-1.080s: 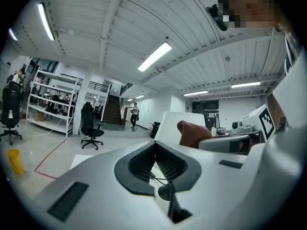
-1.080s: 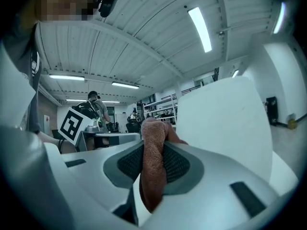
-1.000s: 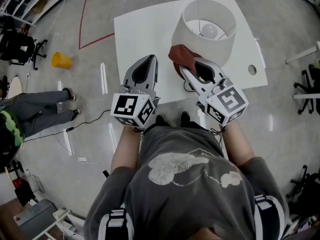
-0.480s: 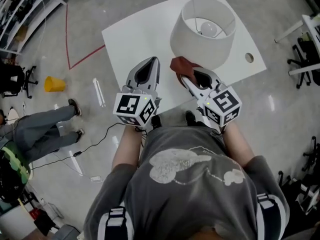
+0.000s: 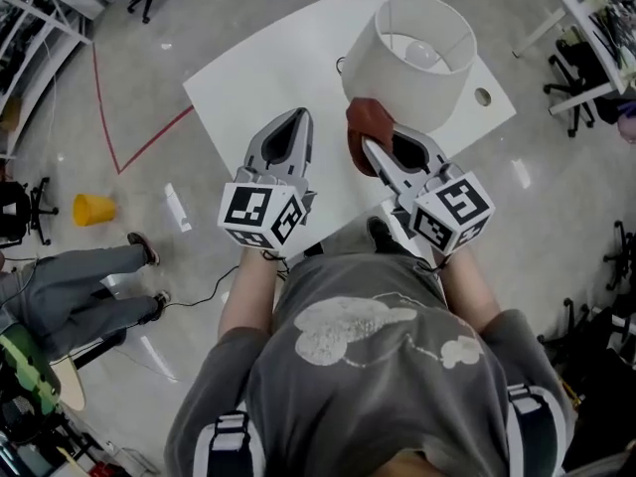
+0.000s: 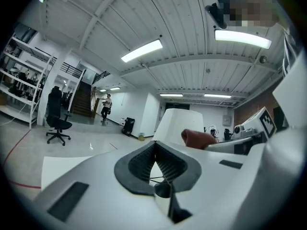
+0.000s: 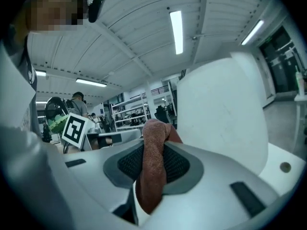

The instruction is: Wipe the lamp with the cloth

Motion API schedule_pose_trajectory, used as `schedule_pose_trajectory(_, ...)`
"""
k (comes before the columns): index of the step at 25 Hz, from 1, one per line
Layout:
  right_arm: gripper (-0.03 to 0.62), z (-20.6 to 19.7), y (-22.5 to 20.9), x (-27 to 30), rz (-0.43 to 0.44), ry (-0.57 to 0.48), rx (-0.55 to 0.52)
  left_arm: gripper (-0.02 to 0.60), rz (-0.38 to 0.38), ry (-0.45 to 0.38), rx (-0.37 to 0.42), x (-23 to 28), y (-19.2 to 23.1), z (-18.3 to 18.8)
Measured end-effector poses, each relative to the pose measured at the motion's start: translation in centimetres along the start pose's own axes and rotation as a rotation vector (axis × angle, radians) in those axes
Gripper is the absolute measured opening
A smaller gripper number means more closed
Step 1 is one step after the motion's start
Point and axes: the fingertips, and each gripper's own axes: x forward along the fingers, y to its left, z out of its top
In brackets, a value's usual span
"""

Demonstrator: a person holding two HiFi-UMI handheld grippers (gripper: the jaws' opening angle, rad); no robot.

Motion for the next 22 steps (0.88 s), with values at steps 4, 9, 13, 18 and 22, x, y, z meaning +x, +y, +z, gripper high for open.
schedule_pose_trajectory(4, 0.091, 4.2, 0.0, 0.0, -0.104, -0.142, -0.016, 0.008, -0.068, -0.018, -0.001, -0.5, 0.8, 1.0)
schedule_pose_trajectory(9, 0.091, 9.1, -1.4, -0.7, -0.259, -0.279, -0.044, 0.008, -0.132, -0.004, 0.011, -1.1, 1.7, 1.3)
schedule_pose_trajectory(13, 0.091, 9.1, -1.6, 0.0, -0.317, -0.271, -0.037, 0.008, -0.164, 0.006, 0.005, -2.2, 2.2, 1.4)
schedule_pose_trajectory(18, 0.091, 5.6, -1.7, 1.1, -0.352, -0.205, 0.005, 0.008, -0.201, 0.024, -0.004, -2.4, 2.0, 0.8)
schedule_pose_trajectory(22, 0.091, 2.1, -1.8, 2.3, -0.353, -0.115, 0.019, 0.008, -0.206, 0.050, -0.017, -2.4, 2.0, -0.2)
